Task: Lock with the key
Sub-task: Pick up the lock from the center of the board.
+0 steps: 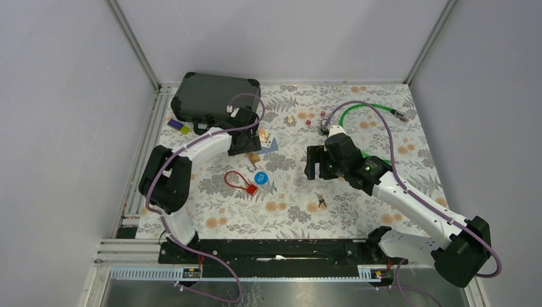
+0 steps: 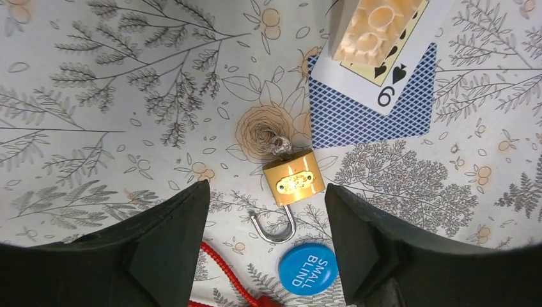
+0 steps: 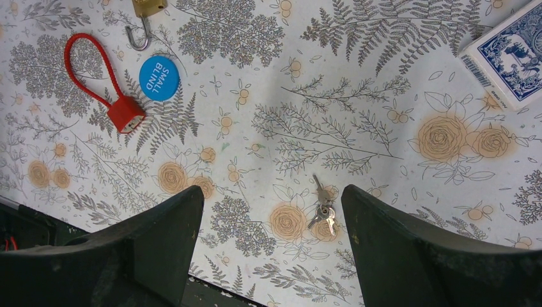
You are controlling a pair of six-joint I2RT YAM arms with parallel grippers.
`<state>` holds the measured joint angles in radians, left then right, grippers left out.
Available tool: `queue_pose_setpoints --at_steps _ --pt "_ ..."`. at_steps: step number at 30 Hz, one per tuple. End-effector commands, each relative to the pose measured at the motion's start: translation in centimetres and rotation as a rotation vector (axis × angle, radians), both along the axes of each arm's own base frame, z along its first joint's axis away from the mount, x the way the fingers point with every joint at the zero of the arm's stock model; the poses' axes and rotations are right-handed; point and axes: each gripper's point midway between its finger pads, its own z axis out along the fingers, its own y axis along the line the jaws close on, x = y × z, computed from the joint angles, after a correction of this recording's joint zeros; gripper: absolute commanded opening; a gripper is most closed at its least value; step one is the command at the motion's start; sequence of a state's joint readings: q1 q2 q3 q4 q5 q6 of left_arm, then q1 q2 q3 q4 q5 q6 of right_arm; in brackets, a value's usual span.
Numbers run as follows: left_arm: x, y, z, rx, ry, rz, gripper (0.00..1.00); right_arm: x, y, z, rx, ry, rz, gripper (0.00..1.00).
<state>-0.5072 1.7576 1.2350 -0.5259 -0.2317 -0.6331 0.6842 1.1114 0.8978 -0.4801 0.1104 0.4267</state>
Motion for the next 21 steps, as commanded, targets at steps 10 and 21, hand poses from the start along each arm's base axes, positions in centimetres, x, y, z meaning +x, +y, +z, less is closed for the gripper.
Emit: queue_pose_setpoints --at_steps 10,21 --pt "1.0 -3.0 -2.5 -0.108 0.077 0.072 0.89 0.3 0.1 0.6 0.022 -0.021 0.000 0.86" --pt "0.5 -2.4 -4.3 -0.033 0.114 0.123 0.75 0.4 0.1 0.6 0.016 -0.024 0.003 0.86"
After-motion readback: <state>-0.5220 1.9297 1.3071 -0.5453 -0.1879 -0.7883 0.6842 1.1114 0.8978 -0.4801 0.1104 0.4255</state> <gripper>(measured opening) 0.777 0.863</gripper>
